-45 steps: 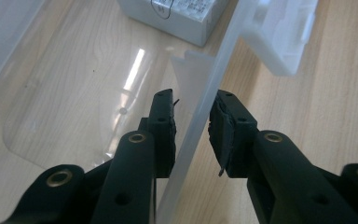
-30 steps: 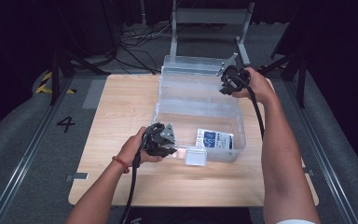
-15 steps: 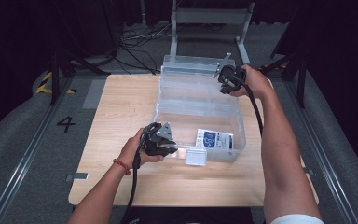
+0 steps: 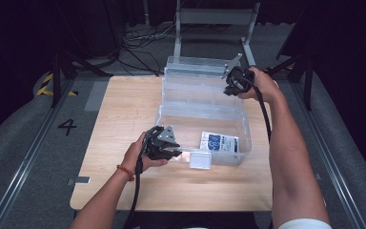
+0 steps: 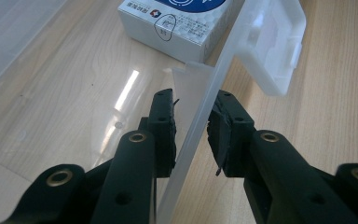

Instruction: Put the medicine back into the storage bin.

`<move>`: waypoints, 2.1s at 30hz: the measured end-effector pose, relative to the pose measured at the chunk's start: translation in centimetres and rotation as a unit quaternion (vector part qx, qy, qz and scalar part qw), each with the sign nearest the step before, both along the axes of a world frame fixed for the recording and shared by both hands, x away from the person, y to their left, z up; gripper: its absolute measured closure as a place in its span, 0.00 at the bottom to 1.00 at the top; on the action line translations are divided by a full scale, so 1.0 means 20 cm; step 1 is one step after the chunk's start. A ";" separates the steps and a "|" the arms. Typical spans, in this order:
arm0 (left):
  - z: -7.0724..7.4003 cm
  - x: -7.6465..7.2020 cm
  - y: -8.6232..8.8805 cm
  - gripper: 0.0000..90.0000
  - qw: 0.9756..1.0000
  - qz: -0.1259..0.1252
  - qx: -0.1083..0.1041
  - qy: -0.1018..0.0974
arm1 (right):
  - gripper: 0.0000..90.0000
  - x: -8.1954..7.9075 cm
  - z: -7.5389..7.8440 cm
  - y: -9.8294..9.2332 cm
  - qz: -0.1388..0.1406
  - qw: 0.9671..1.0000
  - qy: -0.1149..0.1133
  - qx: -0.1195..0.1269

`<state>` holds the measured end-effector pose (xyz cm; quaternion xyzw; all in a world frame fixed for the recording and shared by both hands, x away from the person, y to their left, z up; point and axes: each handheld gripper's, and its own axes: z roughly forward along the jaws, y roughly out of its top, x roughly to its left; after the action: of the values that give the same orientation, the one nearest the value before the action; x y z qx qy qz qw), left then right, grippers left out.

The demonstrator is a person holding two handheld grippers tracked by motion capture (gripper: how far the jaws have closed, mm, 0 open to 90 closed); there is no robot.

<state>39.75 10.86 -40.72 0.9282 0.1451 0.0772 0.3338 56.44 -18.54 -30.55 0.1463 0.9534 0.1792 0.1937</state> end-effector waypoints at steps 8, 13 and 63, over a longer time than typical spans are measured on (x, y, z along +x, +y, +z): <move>0.00 0.00 0.00 0.79 1.000 0.000 -0.003 0.000 | 0.93 0.00 0.00 0.00 0.002 1.000 0.002 0.007; 0.00 0.00 0.00 0.79 1.000 0.001 -0.004 0.002 | 0.93 0.00 0.00 0.01 0.004 1.000 -0.004 0.002; -0.02 -0.04 0.00 0.75 1.000 0.015 -0.022 -0.009 | 1.00 -0.23 0.13 0.03 0.086 0.996 -0.016 -0.001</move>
<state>39.00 10.87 -41.03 0.9178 0.1578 0.0870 0.3537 51.85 -17.86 -27.89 0.0611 0.9593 0.1966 0.1932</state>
